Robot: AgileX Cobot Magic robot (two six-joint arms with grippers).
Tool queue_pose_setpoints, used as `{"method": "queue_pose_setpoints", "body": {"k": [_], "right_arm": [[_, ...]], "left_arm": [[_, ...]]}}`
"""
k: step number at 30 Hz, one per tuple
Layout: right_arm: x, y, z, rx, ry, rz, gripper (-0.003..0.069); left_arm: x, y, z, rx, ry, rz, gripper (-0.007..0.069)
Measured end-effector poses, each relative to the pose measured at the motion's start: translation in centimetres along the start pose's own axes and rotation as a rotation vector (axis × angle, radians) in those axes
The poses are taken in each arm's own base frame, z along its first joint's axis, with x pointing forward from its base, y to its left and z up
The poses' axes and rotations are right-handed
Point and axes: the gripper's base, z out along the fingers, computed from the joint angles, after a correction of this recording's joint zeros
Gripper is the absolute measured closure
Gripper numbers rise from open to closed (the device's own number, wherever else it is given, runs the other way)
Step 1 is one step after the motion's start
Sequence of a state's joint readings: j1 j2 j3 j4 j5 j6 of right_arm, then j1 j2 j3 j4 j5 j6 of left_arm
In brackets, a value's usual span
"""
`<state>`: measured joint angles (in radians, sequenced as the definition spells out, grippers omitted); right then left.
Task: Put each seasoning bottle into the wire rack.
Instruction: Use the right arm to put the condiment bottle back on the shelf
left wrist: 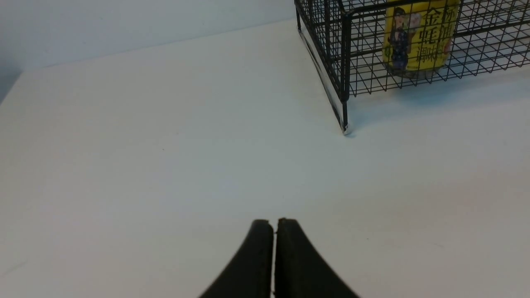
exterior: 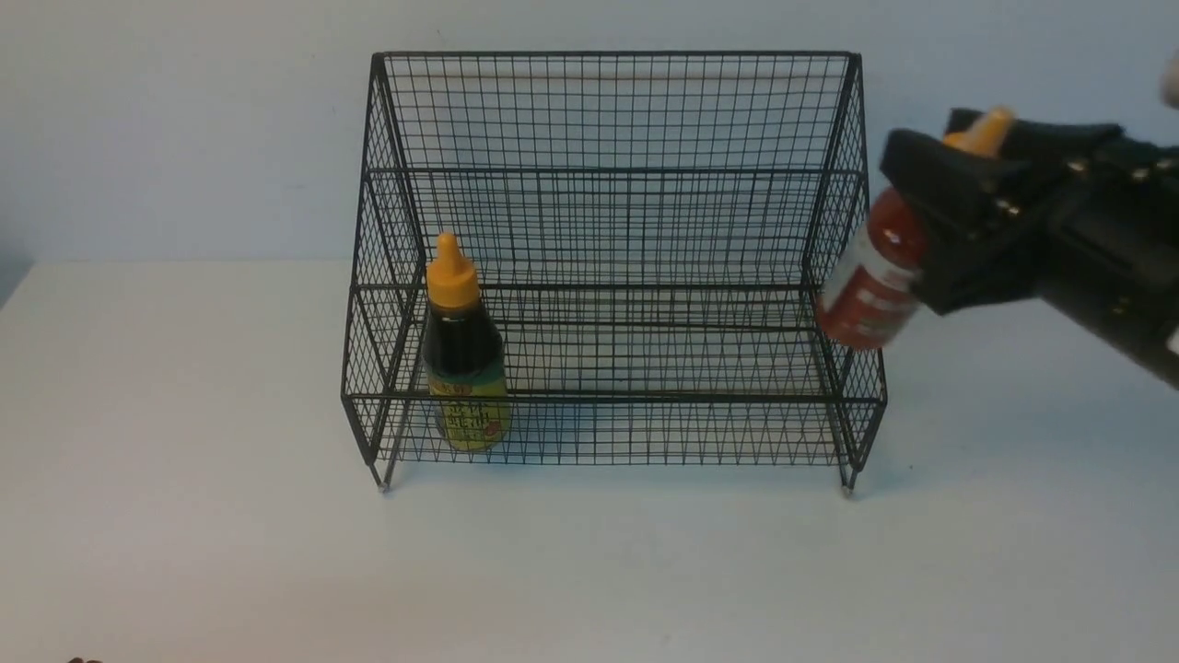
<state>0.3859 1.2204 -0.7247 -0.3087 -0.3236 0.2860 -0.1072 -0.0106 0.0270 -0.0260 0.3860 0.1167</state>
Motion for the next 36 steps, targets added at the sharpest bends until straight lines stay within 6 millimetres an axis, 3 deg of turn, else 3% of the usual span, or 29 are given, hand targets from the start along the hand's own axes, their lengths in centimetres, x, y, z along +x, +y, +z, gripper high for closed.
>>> {"method": "queue_pose_setpoints", "body": {"k": [5, 9, 28, 36], "right_arm": [[2.5, 1.0, 4.6, -0.054, 0.098, 0.000, 0.0377], [4.2, 1.1, 6.5, -0.072, 0.150, -0.012, 0.0377], [9.9, 1.5, 9.6, -0.121, 0.214, 0.072, 0.0377], [10.5, 1.6, 9.8, -0.125, 0.225, 0.075, 0.0364]], "left_arm": [[0.0, 0.0, 0.0, 0.000, 0.000, 0.000, 0.0629], [0.0, 0.0, 0.0, 0.000, 0.000, 0.000, 0.0629], [0.0, 0.0, 0.0, 0.000, 0.000, -0.001, 0.0629], [0.0, 0.0, 0.0, 0.000, 0.000, -0.001, 0.0629]]}}
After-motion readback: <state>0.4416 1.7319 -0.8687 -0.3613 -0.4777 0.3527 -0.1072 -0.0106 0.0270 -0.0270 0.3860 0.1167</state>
